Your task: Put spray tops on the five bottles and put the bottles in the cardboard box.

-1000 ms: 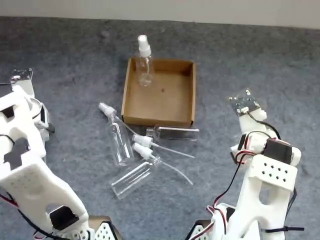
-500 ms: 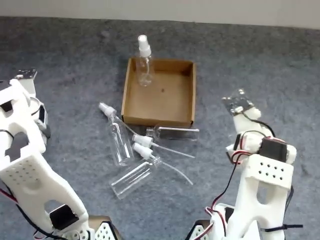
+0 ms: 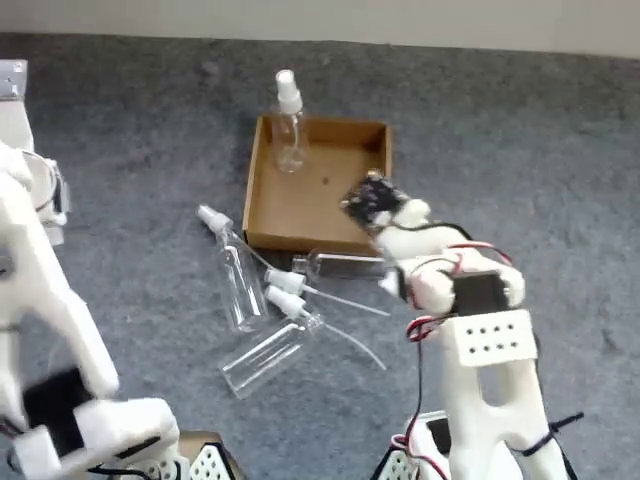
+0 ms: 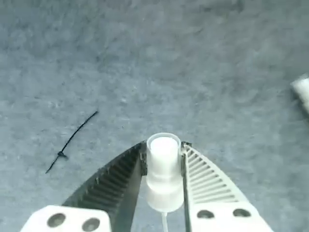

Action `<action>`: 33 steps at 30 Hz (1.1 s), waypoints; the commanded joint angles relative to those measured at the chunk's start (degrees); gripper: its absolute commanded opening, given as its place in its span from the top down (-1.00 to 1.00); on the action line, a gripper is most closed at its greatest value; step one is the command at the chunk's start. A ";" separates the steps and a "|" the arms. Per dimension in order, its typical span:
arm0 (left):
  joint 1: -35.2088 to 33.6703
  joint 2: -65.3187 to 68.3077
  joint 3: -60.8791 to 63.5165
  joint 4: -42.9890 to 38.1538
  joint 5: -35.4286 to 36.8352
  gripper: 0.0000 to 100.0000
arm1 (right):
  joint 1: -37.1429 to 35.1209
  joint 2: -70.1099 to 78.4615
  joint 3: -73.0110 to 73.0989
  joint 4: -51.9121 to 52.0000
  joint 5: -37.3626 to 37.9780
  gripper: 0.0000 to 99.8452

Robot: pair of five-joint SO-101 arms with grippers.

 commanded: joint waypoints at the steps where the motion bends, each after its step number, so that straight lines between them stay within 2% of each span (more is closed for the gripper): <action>1: 7.43 -18.95 9.19 -2.90 9.76 0.99 | -7.60 -2.24 -4.00 -5.32 -7.65 0.99; 3: 9.80 -27.12 14.46 -7.38 14.77 0.99 | -12.26 -2.24 -3.74 -9.10 -14.15 0.99; 6: 12.70 -38.81 22.46 -14.86 20.84 0.99 | -18.33 -2.24 -0.92 -15.52 -19.08 0.99; 12: 20.26 -55.25 35.21 -27.34 33.49 0.99 | -27.91 -2.24 11.03 -33.01 -23.38 0.99; 18: 24.31 -62.02 44.70 -38.24 40.88 0.99 | -30.55 -2.24 25.19 -50.42 -24.26 0.99; 23: 24.48 -65.01 51.56 -44.66 46.59 0.99 | -31.16 -2.24 31.52 -55.25 -24.18 0.99; 33: 24.57 -71.52 57.10 -46.33 46.77 0.99 | -33.54 -2.15 32.31 -56.04 -24.18 0.99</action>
